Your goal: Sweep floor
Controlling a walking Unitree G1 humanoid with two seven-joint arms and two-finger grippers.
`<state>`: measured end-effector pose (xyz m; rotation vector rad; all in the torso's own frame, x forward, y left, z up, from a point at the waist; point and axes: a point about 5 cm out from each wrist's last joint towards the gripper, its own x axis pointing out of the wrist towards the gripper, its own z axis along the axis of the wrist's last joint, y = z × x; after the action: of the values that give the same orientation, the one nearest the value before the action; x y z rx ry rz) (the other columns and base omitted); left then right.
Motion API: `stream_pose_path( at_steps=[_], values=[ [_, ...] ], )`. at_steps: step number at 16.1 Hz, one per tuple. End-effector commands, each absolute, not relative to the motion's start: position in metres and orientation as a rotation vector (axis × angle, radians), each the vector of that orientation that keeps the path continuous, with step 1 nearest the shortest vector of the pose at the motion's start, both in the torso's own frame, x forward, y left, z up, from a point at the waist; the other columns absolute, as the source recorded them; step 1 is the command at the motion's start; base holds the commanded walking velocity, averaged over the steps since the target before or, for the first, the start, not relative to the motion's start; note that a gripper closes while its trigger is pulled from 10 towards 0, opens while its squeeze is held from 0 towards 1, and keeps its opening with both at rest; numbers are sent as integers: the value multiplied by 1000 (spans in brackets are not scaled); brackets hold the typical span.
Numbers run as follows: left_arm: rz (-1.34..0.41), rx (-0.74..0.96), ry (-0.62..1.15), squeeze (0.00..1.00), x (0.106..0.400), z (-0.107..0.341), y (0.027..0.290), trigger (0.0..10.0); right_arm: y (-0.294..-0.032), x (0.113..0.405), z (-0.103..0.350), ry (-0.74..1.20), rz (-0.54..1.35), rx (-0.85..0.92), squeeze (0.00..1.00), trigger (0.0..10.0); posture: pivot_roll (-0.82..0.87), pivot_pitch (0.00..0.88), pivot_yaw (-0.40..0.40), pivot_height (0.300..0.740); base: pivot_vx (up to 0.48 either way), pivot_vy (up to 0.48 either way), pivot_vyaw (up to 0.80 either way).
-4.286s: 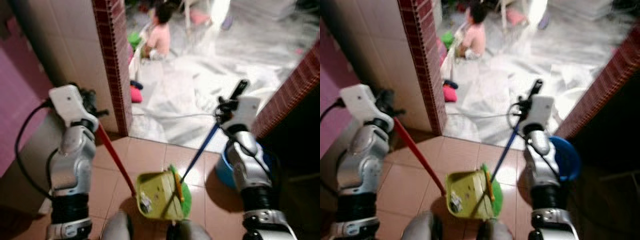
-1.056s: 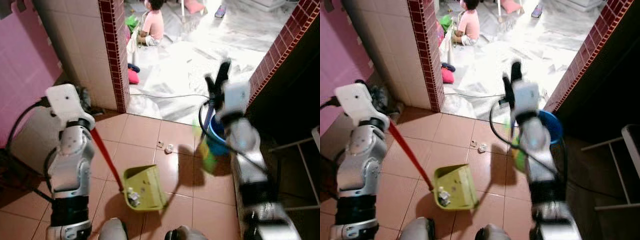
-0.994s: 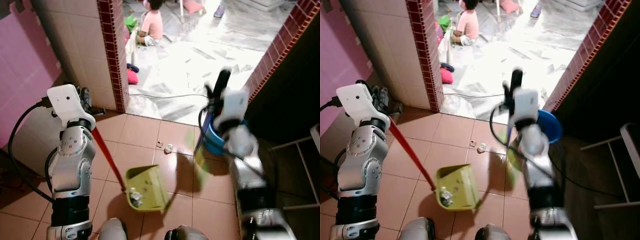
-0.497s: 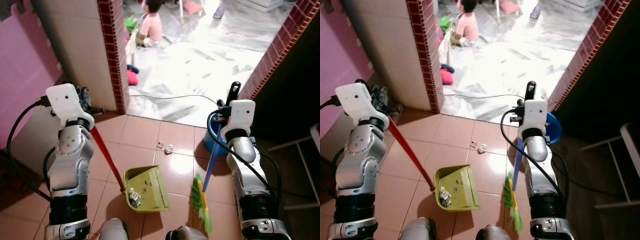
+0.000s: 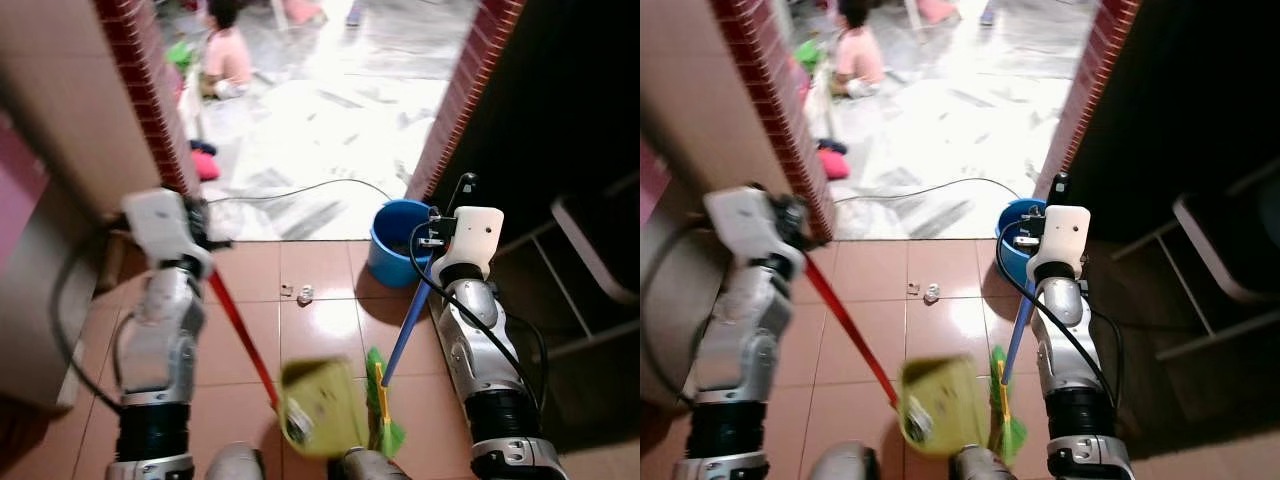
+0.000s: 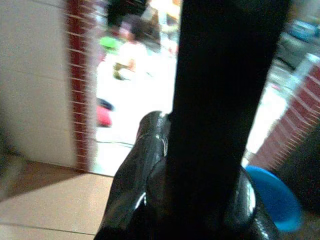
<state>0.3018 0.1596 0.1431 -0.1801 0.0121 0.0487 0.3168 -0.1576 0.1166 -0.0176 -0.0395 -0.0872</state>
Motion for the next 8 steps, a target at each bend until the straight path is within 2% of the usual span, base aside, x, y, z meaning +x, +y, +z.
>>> stream_pose_path(
  at_steps=[1,8],
  values=[
    [48,-165,-10,0,303,149,163,10000,-154,318,118,-45,-81,-21,0,10000,-1,27,5,740,0,458,-800],
    [1,-80,-28,0,316,155,160,10000,-147,324,123,-71,-56,21,0,10000,-1,33,-6,740,0,471,-780]
  ],
)
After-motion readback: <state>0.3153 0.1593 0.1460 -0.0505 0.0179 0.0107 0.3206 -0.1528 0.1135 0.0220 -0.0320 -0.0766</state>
